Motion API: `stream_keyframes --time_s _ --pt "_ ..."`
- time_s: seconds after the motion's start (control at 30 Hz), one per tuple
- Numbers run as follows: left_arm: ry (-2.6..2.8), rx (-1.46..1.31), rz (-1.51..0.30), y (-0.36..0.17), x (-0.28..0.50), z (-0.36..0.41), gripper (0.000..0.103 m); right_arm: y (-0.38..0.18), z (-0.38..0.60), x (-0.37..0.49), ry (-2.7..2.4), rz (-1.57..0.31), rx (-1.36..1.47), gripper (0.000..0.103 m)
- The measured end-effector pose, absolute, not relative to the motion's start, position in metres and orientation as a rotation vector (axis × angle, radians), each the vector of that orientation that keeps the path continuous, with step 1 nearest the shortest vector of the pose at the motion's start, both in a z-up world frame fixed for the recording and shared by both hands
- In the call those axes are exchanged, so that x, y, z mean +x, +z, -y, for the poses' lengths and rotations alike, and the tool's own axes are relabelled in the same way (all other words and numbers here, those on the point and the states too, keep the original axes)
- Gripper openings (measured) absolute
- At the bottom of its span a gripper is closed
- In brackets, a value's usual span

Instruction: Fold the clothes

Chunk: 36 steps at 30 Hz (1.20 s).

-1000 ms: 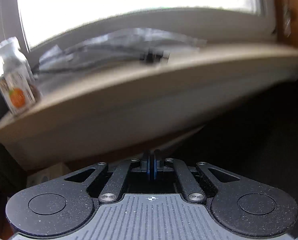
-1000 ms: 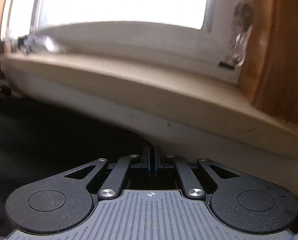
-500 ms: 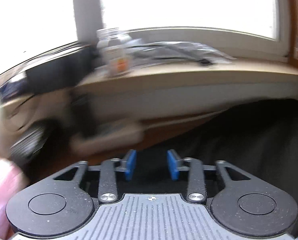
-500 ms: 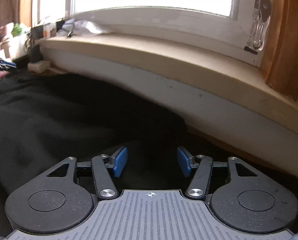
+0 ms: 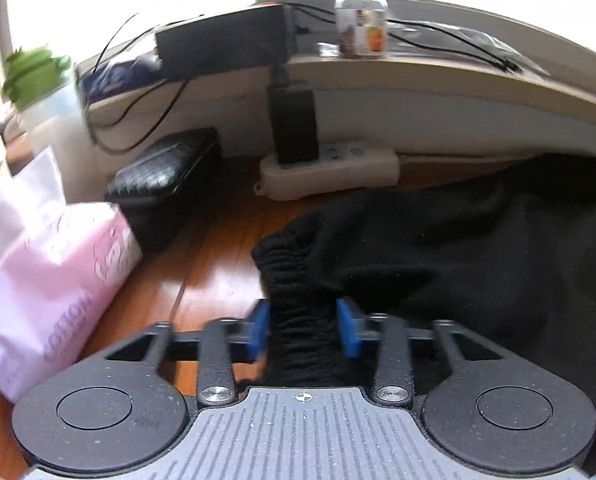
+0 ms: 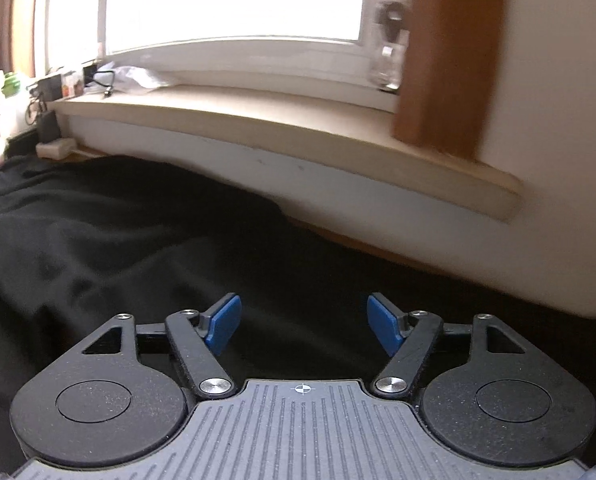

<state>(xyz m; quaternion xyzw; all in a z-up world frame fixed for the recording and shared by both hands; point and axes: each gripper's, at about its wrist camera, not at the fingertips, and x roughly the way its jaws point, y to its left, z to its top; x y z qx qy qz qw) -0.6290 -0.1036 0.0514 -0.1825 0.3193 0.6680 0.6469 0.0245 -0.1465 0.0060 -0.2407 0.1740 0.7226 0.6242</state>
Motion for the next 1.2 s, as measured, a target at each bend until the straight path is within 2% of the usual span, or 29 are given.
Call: stream_keyframes --time_s 0.17,0.3,0.37,0.43,0.53,0.73,1.03,1.13,1.17,1.2 --pt "1.635 -0.323 -0.842 0.05 -0.638 0.082 0.025 0.0 0.182 0.048 1.605 -0.41 -0.527 0.069" --pt "1.664 -0.344 -0.8 0.059 -0.633 0.082 0.031 -0.009 0.207 0.068 1.553 -0.439 -0.496 0.07" --pt "1.67 -0.336 -0.738 0.068 -0.623 0.088 0.049 -0.014 0.218 0.08 1.515 -0.46 -0.47 0.07" --pt "1.647 -0.328 -0.693 0.074 -0.607 0.092 0.056 -0.019 0.226 0.095 1.47 -0.49 -0.425 0.07" --pt "1.575 -0.303 -0.667 0.081 -0.573 0.091 0.061 -0.022 0.236 0.122 1.396 -0.545 -0.339 0.07" --pt "1.375 -0.298 -0.562 0.089 -0.494 0.086 0.064 -0.022 0.251 0.173 1.214 -0.623 -0.198 0.069" --pt "1.098 -0.314 -0.522 0.06 -0.402 0.065 0.065 -0.025 0.24 0.22 1.064 -0.668 -0.185 0.067" --pt "1.055 -0.333 -0.515 0.049 -0.391 0.063 0.065 -0.027 0.228 0.229 1.058 -0.667 -0.218 0.042" --pt "1.05 -0.338 -0.518 0.045 -0.391 0.062 0.065 -0.026 0.224 0.23 1.071 -0.67 -0.229 0.019" --pt "1.046 -0.343 -0.521 0.041 -0.392 0.06 0.065 -0.026 0.22 0.232 1.096 -0.678 -0.233 0.006"
